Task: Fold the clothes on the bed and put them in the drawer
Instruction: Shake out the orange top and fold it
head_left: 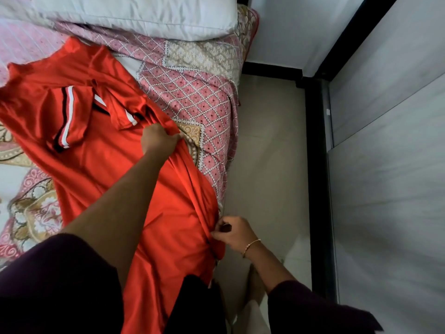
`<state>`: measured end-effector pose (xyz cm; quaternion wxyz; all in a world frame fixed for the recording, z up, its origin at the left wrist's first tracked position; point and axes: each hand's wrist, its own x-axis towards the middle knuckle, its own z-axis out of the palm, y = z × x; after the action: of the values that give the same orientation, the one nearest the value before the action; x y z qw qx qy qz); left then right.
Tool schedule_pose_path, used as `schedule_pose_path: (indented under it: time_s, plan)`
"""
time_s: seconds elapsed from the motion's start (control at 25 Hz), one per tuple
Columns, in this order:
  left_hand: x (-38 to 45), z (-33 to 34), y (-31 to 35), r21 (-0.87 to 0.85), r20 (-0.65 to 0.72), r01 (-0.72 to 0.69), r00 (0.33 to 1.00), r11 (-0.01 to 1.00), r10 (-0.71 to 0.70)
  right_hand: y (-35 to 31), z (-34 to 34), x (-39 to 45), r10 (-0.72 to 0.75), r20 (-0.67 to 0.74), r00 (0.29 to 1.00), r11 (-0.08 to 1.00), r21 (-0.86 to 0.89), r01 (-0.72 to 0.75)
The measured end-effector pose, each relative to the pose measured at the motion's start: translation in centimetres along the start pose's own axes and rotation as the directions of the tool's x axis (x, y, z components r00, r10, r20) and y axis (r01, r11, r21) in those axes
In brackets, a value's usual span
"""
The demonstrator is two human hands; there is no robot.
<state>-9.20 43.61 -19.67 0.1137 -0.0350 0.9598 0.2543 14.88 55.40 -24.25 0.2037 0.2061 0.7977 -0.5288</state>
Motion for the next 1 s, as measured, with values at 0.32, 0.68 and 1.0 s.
schedule_pose_path:
  time_s: [0.32,0.68,1.0]
  plan:
    - [0.3,-0.6,0.1,-0.298,-0.081,0.125,0.984,0.946,-0.156,0.5,0.1,0.3,-0.014,-0.082,0.997,1.000,-0.009,0.013]
    - [0.0,-2.2,0.7,-0.488,-0.306,-0.003,0.937,0.873,-0.168,2.2,-2.7,0.4,0.057,-0.327,0.943,0.996,0.086,-0.030]
    - [-1.1,-1.9,1.4,-0.520,-0.302,0.055,0.921,0.852,-0.244,1.3,-7.9,-1.0,-0.121,-0.433,0.893,0.988,-0.140,0.066]
